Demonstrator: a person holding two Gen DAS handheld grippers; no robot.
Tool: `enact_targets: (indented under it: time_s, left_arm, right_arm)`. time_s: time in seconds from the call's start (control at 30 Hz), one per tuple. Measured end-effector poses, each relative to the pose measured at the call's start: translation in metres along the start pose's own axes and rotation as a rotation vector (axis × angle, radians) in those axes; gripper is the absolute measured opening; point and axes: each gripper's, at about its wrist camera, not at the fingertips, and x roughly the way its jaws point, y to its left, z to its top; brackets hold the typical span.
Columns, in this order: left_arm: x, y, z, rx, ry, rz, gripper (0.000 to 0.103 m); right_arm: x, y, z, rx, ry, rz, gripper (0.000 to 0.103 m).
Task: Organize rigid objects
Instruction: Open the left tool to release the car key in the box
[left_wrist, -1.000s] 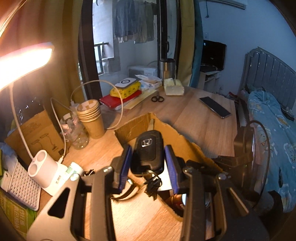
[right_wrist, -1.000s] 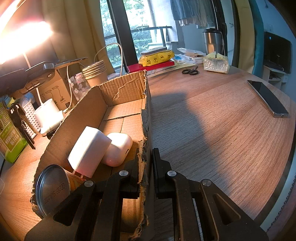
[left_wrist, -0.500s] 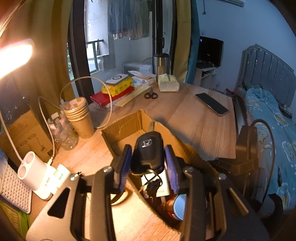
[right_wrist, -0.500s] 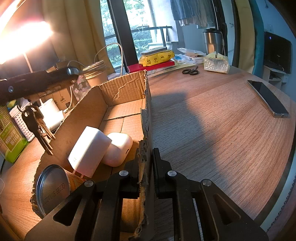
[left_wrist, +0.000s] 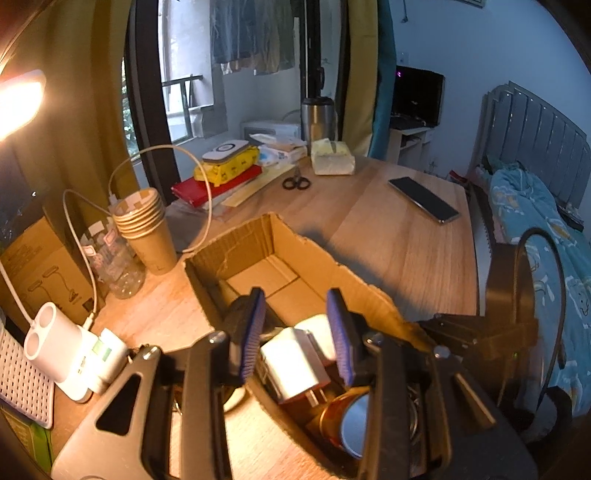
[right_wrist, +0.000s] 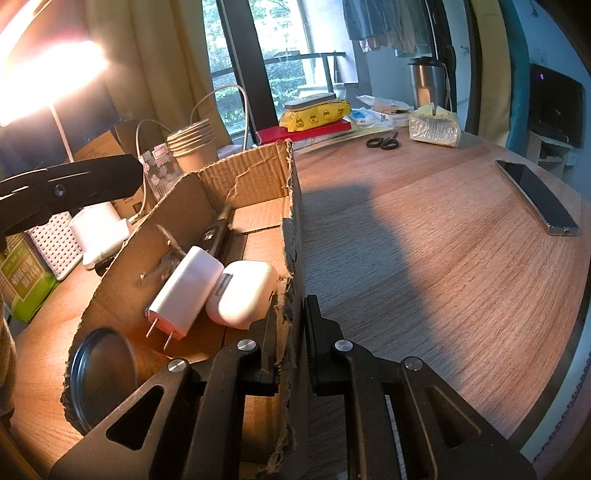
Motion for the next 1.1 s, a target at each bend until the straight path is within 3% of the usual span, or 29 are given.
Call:
enact_targets:
  time_s: [0.4,0.6,0.87,0.93,1.1]
  left_arm:
    - [0.004,0.005,-0.005,-0.001,0.031,0.012,0.037]
    - [-0.005,0.010,-0.007,0.007,0.024,0.044,0.052]
    - [-0.019,0.030,-0.012,-0.021,0.009,0.083,0.055]
    - [-0.023,0.038,-0.015,-0.032,0.006,0.100,0.064]
    - [-0.029,0.055,-0.022,-0.059,0.013,0.131,0.068]
  right_arm:
    - [-0.001,0.000,0.000,0.001,0.000,0.001,0.012]
    - [-0.001,-0.001,0.001,0.001,0.000,0.000,0.013]
    - [-0.001,-0.001,0.000,0.000,0.000,0.000,0.013]
    - [-0.001,-0.001,0.001,0.001,0.000,0.000,0.013]
    - [-0.001,-0.001,0.001,0.001,0.000,0.000,0.013]
